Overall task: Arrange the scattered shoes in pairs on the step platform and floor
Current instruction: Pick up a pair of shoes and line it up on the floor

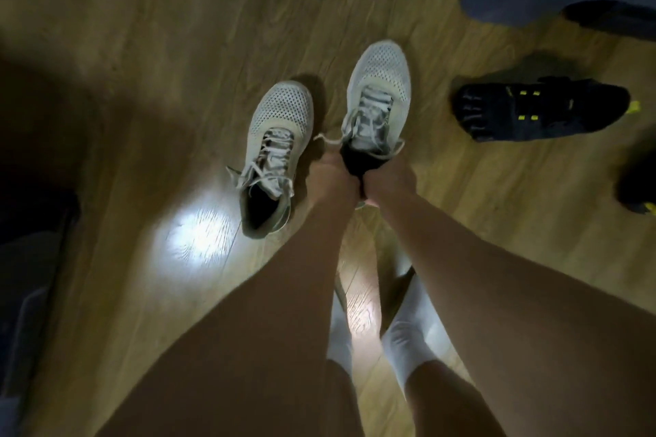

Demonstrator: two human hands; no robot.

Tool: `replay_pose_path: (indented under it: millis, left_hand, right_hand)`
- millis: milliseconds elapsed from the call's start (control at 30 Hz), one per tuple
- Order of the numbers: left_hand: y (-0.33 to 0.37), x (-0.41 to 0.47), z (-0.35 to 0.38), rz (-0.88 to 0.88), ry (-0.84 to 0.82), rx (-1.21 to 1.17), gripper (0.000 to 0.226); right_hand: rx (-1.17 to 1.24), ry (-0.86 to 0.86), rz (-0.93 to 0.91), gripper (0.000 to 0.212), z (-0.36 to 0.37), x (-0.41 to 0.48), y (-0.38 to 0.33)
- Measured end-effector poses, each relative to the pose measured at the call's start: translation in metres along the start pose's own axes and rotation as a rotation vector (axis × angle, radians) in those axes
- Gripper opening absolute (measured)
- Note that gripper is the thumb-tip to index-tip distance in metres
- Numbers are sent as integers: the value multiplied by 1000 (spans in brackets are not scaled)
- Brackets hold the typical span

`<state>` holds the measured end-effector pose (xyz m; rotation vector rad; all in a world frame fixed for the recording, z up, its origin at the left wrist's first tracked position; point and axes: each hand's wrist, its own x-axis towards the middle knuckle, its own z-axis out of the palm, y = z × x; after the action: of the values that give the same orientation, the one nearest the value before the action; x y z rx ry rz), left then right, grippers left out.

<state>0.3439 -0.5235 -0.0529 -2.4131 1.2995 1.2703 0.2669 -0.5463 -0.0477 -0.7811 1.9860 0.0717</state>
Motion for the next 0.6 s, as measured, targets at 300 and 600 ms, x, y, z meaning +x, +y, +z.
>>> replay_pose_path:
  millis: [300,600]
  left_hand:
    - [-87,-44,-6,-55,-206,44,36]
    - [-118,-8,-50,-15,353,58,54]
  right_hand:
    - [-330,-124,-80,44,69,-46,46]
    - [-54,-104,100,51,82,-25,38]
